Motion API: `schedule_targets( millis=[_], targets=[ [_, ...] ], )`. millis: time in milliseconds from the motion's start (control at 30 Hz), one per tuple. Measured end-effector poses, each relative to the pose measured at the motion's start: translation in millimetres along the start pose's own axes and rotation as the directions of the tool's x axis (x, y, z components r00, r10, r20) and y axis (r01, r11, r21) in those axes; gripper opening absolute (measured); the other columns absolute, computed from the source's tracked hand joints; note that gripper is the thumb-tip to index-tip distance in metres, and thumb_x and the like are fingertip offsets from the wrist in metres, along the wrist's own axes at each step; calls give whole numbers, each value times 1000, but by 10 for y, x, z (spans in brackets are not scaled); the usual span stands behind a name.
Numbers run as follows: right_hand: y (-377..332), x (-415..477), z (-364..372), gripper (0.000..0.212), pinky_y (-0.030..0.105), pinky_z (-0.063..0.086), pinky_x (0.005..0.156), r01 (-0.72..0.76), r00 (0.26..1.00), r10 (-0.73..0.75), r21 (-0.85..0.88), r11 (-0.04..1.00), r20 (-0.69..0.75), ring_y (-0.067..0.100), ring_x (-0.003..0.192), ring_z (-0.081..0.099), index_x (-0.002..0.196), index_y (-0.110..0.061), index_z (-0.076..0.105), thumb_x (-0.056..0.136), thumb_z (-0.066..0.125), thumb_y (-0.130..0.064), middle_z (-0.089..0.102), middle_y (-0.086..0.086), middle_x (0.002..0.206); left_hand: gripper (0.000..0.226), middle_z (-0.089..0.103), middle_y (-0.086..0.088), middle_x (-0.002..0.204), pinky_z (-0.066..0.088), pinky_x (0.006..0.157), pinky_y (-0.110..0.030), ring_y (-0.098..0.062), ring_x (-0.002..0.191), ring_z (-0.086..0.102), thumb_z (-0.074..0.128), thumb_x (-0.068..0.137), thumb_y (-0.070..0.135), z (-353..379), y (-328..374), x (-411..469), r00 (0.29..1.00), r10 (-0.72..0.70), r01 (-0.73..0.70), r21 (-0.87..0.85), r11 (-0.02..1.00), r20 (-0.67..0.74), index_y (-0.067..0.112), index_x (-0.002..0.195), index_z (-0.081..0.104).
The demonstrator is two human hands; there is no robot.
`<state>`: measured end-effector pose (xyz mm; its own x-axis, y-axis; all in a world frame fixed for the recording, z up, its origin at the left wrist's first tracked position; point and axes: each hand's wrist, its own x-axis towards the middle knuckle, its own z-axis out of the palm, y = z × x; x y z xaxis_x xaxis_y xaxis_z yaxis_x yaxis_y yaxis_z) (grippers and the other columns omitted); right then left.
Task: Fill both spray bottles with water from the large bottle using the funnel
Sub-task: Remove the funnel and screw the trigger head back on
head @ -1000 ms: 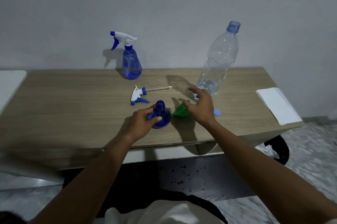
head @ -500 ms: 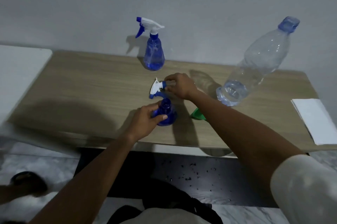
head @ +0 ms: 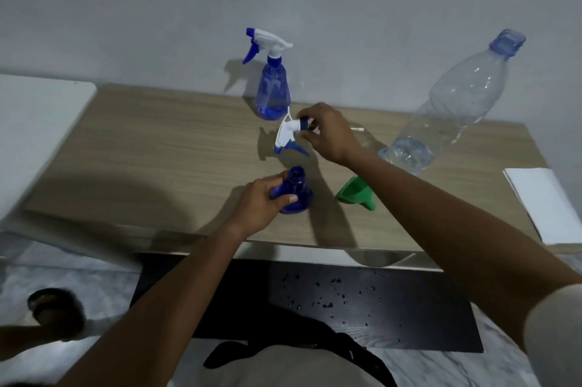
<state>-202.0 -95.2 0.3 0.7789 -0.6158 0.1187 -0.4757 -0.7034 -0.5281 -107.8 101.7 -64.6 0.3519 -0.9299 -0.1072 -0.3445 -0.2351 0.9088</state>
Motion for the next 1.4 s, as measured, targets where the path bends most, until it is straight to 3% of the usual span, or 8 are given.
schedule_targets(
  millis=[167, 300, 400, 600, 900, 1033, 1233, 1400],
  targets=[
    [-243, -253, -515, 30, 41, 52, 91, 11, 978, 48, 277, 961, -204, 27, 86, 62, 123, -6, 70, 93, 70, -10, 66, 22, 107, 29, 65, 15, 134, 46, 98, -15, -1, 120, 61, 76, 88, 20, -11, -17, 3, 1000, 4, -4, 1, 1000, 12, 18, 117, 75],
    [-452, -408, -657, 25, 49, 54, 102, 17, 963, 180, 709, 705, -202, 34, 104, 71, 115, -8, 73, 90, 74, -10, 74, 15, 108, 32, 71, 10, 124, 45, 84, -3, -2, 113, 62, 75, 90, 23, -30, 21, -3, 1000, 10, -11, 43, 999, 10, 18, 121, 74],
    [-575, -478, -618, 26, 56, 51, 106, 49, 962, 198, 828, 558, -190, 37, 109, 68, 107, -17, 76, 82, 83, -20, 72, 8, 96, 32, 72, 6, 123, 44, 81, -2, -5, 112, 64, 75, 91, 21, -39, 36, -11, 999, 19, -20, 30, 999, 32, 16, 122, 73],
    [-705, -589, -494, 24, 60, 48, 105, 101, 979, 96, 842, 529, -177, 35, 108, 68, 114, -16, 72, 90, 71, -12, 73, 13, 108, 34, 61, 5, 141, 44, 94, -5, -8, 127, 56, 73, 92, 17, -42, 62, -12, 999, 14, -15, 13, 1000, 44, 12, 126, 71],
    [-730, -644, -352, 31, 51, 50, 109, 83, 983, 107, 888, 453, -146, 41, 122, 64, 127, -10, 66, 96, 65, -6, 72, 18, 121, 33, 52, 8, 149, 37, 78, 8, -8, 133, 50, 72, 92, 16, -22, 42, -14, 999, -6, 5, 20, 1000, 32, 10, 125, 70],
    [-621, -700, -213, 28, 50, 52, 104, 92, 985, 79, 857, 507, -152, 32, 115, 68, 121, -17, 69, 95, 66, -6, 72, 14, 121, 33, 58, 11, 144, 39, 82, 2, -9, 129, 56, 73, 91, 18, -22, 22, -8, 1000, -2, 1, 22, 1000, 25, 14, 124, 72],
    [-325, -936, 218, 24, 35, 54, 96, -11, 986, 137, 778, 628, -96, 14, 106, 67, 118, 1, 69, 94, 68, -2, 73, 17, 117, 35, 74, 3, 117, 44, 73, -7, -10, 103, 66, 72, 92, 16, -33, 67, -27, 1000, -1, 0, 37, 999, 31, 20, 126, 71],
    [-252, -1040, 351, 24, 38, 54, 100, -46, 985, 159, 773, 633, -72, 16, 113, 68, 118, -8, 71, 95, 68, -5, 75, 6, 116, 46, 66, -5, 132, 42, 64, 4, -9, 108, 60, 68, 94, 10, 9, 78, -34, 997, -71, 73, -62, 995, 23, 10, 140, 59]
  ],
)
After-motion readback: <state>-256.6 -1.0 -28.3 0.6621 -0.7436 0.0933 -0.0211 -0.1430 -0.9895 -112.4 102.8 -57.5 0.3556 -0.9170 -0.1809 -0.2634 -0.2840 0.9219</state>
